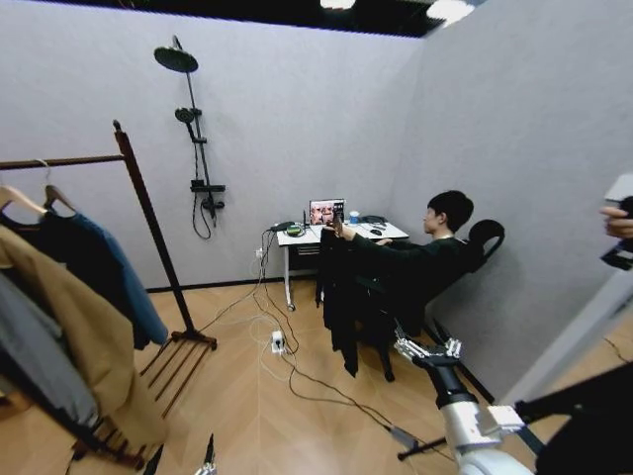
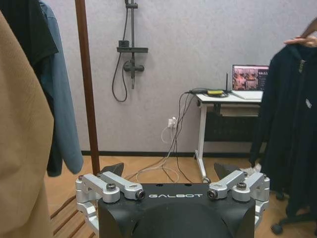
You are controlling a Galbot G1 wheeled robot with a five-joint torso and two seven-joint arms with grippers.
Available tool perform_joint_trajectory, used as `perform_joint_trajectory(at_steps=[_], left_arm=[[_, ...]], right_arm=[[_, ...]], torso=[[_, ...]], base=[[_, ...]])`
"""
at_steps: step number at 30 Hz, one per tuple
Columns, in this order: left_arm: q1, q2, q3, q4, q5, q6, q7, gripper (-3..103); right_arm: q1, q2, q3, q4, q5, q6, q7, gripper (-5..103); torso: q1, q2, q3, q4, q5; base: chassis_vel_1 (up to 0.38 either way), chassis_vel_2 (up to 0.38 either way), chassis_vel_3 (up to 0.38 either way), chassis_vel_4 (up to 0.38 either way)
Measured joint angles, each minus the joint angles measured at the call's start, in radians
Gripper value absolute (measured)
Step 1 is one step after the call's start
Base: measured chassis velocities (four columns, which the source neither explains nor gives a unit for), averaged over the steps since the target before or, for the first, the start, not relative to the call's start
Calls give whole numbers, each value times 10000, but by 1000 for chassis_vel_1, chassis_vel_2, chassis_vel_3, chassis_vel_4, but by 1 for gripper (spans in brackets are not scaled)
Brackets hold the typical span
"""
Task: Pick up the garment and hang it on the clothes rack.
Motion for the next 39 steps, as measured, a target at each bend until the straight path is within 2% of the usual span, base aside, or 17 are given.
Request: perform_joint_trajectory(at_steps=[7,8,10,13,14,18,19,25,27,30,33,35,39], left_arm=[[0,0,-1,0,0,0,-3,100],[-1,0,-1,1,0,0,-2,100],[0,0,-3,-1,0,0,-2,100],[0,2,-9,0,0,0,-4,100],[0,1,-11,0,0,0,-8,100],[-1,2,-11,0,0,-1,-8,100],[-1,0,-7,-1,0,-1,-8,100],[-1,-1,3,-1,0,0,-4,100],[1,-2,4,0,0,0,-3,100],[0,-1,4,0,0,1,0,100],[1,-1,0,0,0,1,0,100],[0,1,-4,0,0,1,-1,100],[-1,0,-3,0,0,1,-1,100]], right_arm=[[-9,-14,46,-5,12,24,9,100],[-8,-14,38,-5,11,50,10,100],[-6,-13,34,-5,10,54,10,100],[-2,-12,29,7,15,58,16,100],[-3,-10,28,29,45,57,67,100],[-35,0,41,120,77,57,168,100],[-61,1,93,180,75,59,191,100],[16,-32,195,247,-279,387,326,100],[36,-48,224,247,-321,387,328,100],[167,-129,338,227,-281,348,332,100],[429,-286,483,126,-6,179,355,100],[835,-536,546,-37,566,-190,392,100],[1433,-867,579,-316,990,-663,517,100]], torso=[[5,-3,2,2,9],[6,-3,2,-2,-1],[8,-4,3,2,7],[8,-4,2,0,-4],[5,-3,1,5,7],[9,-5,3,-1,-3],[12,-7,5,6,14],[1,-4,1,0,5],[-7,1,-2,-1,14],[-10,4,-3,-4,4],[-9,4,-3,0,7],[-1,0,0,1,1],[9,-4,3,2,6]], base=[[-178,534,193,-517],[-183,571,205,-561],[-183,587,191,-561],[-203,523,196,-499],[-286,391,268,-423],[-311,329,353,-360],[-321,258,325,-202],[-147,-28,116,87],[12,-129,4,123],[41,-100,-42,94],[64,-30,-54,7],[0,0,0,0],[0,0,0,0]])
